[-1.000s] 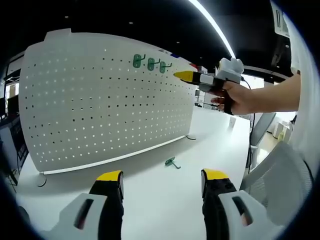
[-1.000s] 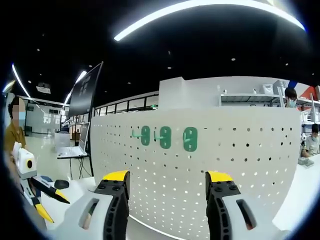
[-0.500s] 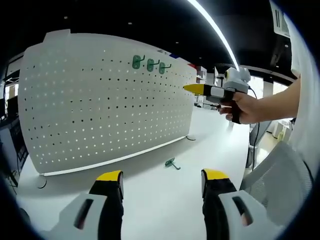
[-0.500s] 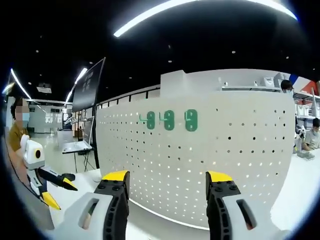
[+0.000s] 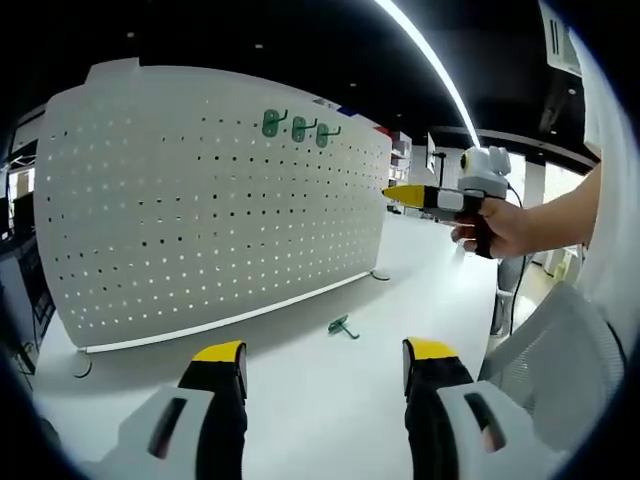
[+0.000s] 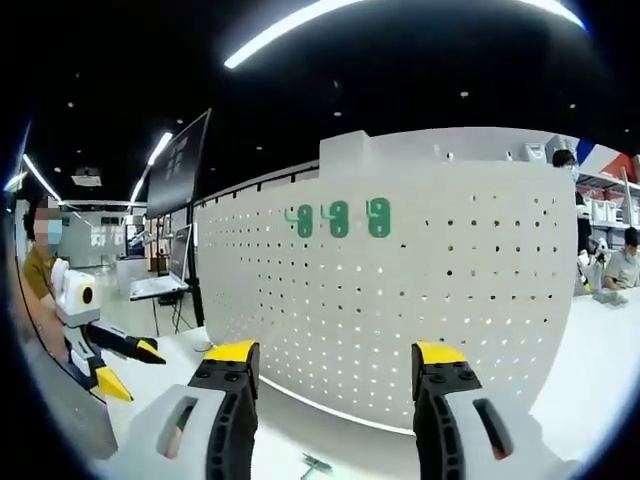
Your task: Insert the hook assembly into the mounting plate slot until the hook locks in place.
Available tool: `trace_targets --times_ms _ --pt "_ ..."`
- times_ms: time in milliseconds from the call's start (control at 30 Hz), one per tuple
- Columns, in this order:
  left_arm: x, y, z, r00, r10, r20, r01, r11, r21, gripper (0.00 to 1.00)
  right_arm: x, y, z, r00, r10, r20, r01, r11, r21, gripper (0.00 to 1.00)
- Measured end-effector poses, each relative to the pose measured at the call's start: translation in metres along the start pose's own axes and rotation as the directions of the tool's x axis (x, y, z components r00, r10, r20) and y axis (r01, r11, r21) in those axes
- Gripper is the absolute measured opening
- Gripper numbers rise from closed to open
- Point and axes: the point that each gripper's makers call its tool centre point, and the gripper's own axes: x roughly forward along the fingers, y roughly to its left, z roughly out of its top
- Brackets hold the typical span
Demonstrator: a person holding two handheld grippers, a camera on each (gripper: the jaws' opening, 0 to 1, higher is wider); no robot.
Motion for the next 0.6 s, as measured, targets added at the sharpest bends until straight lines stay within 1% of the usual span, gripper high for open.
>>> trace_targets --times_ms 600 --pt "0.002 -0.005 0.0 1.0 -0.011 -0.003 0.011 1.0 0.0 0.65 -0.014 0.008 -0.02 0.999 0.015 -0.037 -0.013 0.999 0.037 0.59"
